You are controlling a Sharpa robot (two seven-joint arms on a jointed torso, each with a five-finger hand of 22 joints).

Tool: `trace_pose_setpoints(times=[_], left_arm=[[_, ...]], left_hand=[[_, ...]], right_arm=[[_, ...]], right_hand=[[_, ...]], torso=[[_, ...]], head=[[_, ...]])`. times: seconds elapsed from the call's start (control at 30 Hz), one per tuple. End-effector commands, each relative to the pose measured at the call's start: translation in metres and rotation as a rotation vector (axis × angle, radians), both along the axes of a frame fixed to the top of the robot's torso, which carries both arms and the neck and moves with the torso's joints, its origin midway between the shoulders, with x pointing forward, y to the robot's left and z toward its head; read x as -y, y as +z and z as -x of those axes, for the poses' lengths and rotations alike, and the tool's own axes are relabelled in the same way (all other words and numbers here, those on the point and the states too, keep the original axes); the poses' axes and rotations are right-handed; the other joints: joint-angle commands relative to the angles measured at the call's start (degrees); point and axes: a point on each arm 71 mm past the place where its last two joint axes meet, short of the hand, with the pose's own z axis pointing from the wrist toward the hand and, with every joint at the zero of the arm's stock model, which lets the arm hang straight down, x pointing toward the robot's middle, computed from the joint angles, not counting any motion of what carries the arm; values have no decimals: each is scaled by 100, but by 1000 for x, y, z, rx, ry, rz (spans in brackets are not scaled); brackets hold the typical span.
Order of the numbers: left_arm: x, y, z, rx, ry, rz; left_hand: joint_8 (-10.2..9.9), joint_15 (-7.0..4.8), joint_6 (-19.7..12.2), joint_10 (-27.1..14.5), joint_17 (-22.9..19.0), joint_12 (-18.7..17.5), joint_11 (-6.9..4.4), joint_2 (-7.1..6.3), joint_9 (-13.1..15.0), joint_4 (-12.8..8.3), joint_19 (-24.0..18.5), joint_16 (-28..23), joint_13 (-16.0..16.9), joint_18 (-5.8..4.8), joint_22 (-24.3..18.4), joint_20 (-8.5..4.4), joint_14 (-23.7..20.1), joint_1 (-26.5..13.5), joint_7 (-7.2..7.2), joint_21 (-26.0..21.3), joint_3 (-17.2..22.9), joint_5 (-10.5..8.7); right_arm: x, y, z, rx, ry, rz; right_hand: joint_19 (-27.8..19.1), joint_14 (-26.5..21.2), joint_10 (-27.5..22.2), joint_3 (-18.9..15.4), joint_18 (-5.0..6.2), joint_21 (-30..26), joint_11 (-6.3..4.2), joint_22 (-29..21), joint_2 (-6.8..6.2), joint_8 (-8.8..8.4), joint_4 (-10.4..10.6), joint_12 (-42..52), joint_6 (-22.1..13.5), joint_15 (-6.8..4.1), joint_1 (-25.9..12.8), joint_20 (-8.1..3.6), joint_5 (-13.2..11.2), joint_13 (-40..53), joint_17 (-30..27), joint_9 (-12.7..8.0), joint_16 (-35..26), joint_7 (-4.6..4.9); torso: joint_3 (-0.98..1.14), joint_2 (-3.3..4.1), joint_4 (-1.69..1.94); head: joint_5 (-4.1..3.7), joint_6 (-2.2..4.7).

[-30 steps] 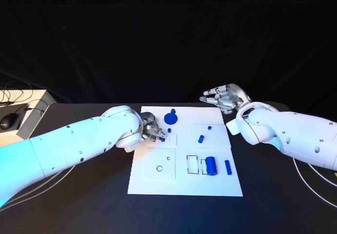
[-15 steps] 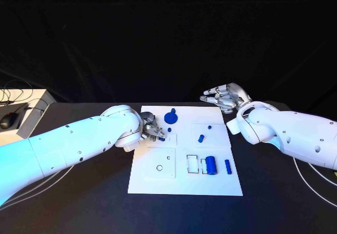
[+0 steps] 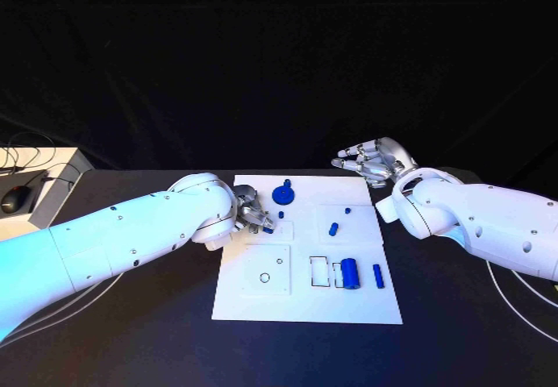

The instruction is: Assemble the parts on the task board

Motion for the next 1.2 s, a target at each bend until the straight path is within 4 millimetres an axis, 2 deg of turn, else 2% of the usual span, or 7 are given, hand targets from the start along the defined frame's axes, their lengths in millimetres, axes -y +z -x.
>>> trace_pose_setpoints(times=[0.03,0.23,0.53,0.7,0.87,1.2], left_arm=[[3,-6,3,-30,-24,-26],[6,-6,3,-36,-30,-27],[8,-7,4,-45,-33,-23],[10,-8,4,-55,-36,-21],[11,-8,5,-58,-37,-16],[12,-7,4,-54,-35,-13]], left_hand=[[10,-25,388,143,12,-40,-108,49,1246,-423,48,43,-25,-54,23,-10,7,98,-363,-29,364,8],[44,-29,418,190,24,-36,-128,51,1266,-405,48,57,-75,-61,29,-12,10,104,-380,-49,315,6],[92,-54,505,300,-12,3,-164,151,1287,-457,65,58,-247,-95,52,-50,9,115,-427,-99,110,36],[85,-69,565,353,-61,12,-182,246,1273,-565,75,40,-344,-120,64,-83,6,154,-443,-129,-96,122],[81,-79,628,411,-109,39,-204,421,1282,-591,90,35,-424,-143,86,-104,0,176,-478,-161,-477,120],[76,-81,671,438,-134,79,-210,507,1292,-476,106,60,-525,-158,122,-106,-2,177,-503,-194,-849,99]], right_arm=[[-1,0,0,2,17,5],[-2,0,0,2,17,5],[-2,0,0,2,18,5],[-2,0,0,2,17,4],[-2,0,0,2,19,5],[-2,0,1,3,19,6]], right_hand=[[452,13,-23,-11,-12,-15,-29,1170,49,10,-30,12,-14,-36,11,-30,-4,-2,1,9,0,31],[452,13,-23,-11,-12,-15,-29,1170,49,10,-30,12,-14,-36,11,-30,-4,-2,1,9,0,31],[452,13,-23,-11,-12,-15,-29,1170,49,10,-30,12,-14,-36,11,-30,-4,-2,1,9,0,31],[451,12,-24,-17,-10,-25,-30,1167,47,10,-23,8,-15,-36,3,-30,2,-4,-4,9,-6,30],[451,12,-24,-17,-10,-25,-30,1167,47,10,-23,8,-15,-36,3,-30,2,-4,-4,9,-6,30],[451,12,-24,-17,-10,-25,-30,1167,47,10,-23,8,-15,-36,3,-30,2,-4,-4,9,-6,30]], torso=[[2,0,-3],[3,-3,0],[2,1,-6],[0,2,-1],[-1,4,-1],[-5,3,-3]], head=[[-1,-1],[-1,0],[-5,9],[-12,2],[-18,2],[-26,-7]])
